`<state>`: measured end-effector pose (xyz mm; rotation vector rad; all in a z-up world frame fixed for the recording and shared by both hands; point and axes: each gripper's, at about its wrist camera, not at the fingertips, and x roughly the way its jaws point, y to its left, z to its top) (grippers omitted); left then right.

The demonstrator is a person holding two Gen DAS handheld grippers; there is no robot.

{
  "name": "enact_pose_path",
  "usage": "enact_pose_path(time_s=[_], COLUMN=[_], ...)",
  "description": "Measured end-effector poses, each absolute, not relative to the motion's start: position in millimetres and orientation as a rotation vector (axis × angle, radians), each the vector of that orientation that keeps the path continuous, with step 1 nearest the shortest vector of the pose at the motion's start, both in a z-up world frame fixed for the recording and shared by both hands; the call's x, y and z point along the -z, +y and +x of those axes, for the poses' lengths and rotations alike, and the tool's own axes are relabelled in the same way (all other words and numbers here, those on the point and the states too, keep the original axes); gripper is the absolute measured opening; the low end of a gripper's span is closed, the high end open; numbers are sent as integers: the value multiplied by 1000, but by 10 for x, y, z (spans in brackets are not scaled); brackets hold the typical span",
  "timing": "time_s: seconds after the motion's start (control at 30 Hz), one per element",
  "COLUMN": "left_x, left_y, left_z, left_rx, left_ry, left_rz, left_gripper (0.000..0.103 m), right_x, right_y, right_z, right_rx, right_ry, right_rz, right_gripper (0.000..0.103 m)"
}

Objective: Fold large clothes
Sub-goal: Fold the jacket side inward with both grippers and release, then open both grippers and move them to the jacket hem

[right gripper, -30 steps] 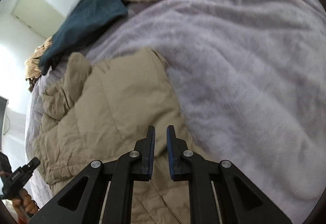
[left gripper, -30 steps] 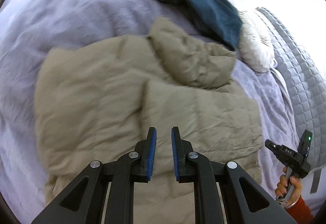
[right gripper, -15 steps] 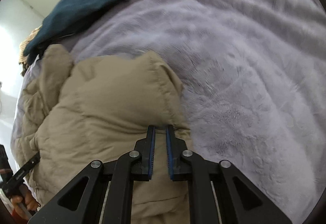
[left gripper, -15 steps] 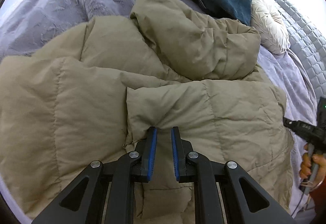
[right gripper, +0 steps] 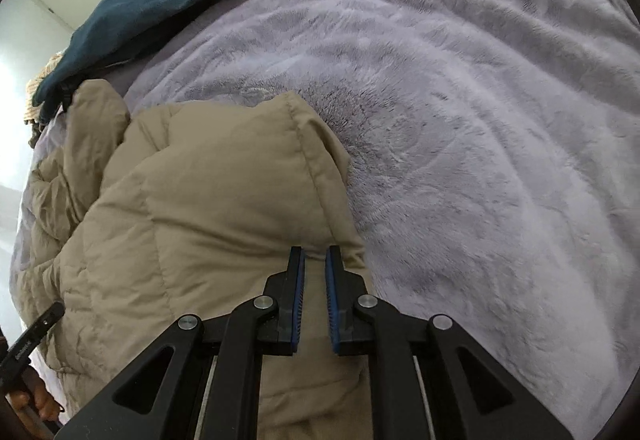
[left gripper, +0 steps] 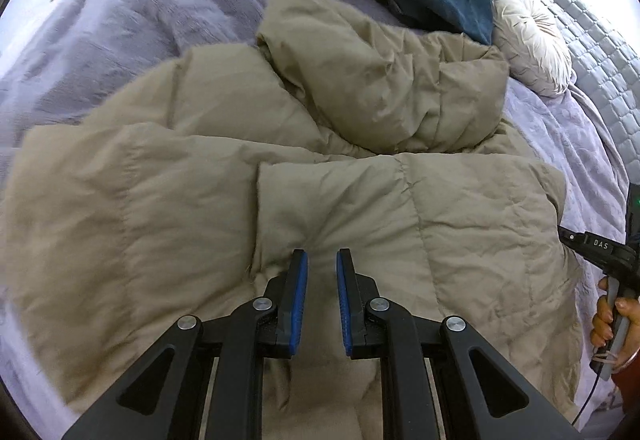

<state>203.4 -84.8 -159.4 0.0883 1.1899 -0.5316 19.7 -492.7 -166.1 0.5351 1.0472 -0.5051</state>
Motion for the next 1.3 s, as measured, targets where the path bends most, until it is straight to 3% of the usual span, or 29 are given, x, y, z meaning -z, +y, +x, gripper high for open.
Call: enact_pose_path(time_s=[0.3, 0.77, 0.83, 0.9, 1.2, 1.23, 1.27, 1.3], left_x=[1396, 1311, 1275, 1233, 1144, 1129, 1097, 1069], left_y=[-596, -477, -448, -417, -215, -216, -207, -197], left_z=[1544, 775, 621, 476, -63, -96, -121, -152], left_rx=[478, 379, 369, 364, 292, 293, 295, 290], left_ry=[1217, 1317, 1334, 1343, 1395, 1392, 1388, 1384], left_rz=[96, 152, 139, 137, 112, 114, 124, 134], left_gripper=[16, 17, 17, 17, 17, 27, 47, 100], right_x=[1343, 1467, 1448, 1432, 1360, 1359, 1357, 1350], right_y=[-4653, -4278, -4205, -4138, -3869, -3842, -3796, -3752], right_z=[-380, -1160, -1241, -1304, -1494, -1508, -1518, -1526], right_rx=[499, 439, 416, 394, 322, 318, 314, 311], right_ry=[1040, 1196, 1216, 1226, 1263, 1266, 1269, 1271], right_rz=[540, 681, 682, 679, 691, 694, 695, 693], right_gripper=[13, 13, 18, 39, 43, 43, 43, 43])
